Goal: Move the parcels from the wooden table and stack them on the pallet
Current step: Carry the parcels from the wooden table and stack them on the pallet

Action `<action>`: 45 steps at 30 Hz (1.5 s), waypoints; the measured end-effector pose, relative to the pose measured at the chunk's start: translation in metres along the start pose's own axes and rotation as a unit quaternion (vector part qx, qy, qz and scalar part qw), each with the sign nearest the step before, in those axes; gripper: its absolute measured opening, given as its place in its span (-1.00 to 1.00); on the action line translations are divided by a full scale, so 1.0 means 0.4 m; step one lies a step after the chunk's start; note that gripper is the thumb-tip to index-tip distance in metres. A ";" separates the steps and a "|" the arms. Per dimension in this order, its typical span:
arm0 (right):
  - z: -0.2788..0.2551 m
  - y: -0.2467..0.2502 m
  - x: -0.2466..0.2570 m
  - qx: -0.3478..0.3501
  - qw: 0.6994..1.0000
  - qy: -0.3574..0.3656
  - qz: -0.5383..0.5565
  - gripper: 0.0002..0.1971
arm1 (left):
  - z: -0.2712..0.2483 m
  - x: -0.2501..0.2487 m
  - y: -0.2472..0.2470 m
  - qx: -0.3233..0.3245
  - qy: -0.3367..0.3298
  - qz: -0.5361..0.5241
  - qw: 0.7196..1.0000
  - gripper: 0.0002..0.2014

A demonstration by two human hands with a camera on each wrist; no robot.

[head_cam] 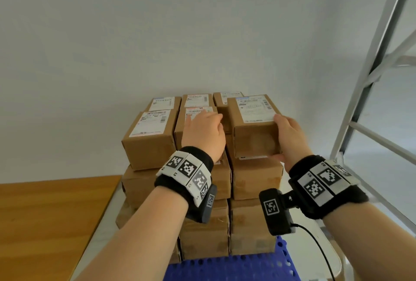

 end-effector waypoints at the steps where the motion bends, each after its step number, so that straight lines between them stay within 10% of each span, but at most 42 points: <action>1: 0.004 -0.003 -0.005 0.015 1.000 -0.013 0.000 -0.75 | -0.001 0.001 -0.005 0.001 0.009 0.020 1.000 -0.63; 30: 0.072 -0.026 -0.033 0.065 0.988 -0.015 -0.140 -0.50 | -0.010 0.013 -0.033 -0.004 0.030 0.081 0.996 -0.63; 45: 0.092 -0.009 -0.044 0.003 0.993 0.022 -0.116 -0.74 | -0.009 0.017 -0.032 -0.004 0.018 0.090 0.996 -0.64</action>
Point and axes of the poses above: each hand's wrist, its own z-axis towards the middle knuckle, its own y-axis out of the back of the hand, x = y × z, the point moved 1 cm from there along z, towards the middle knuckle, and after that the axes turned 9 degrees about -z, right-handed, at the moved point
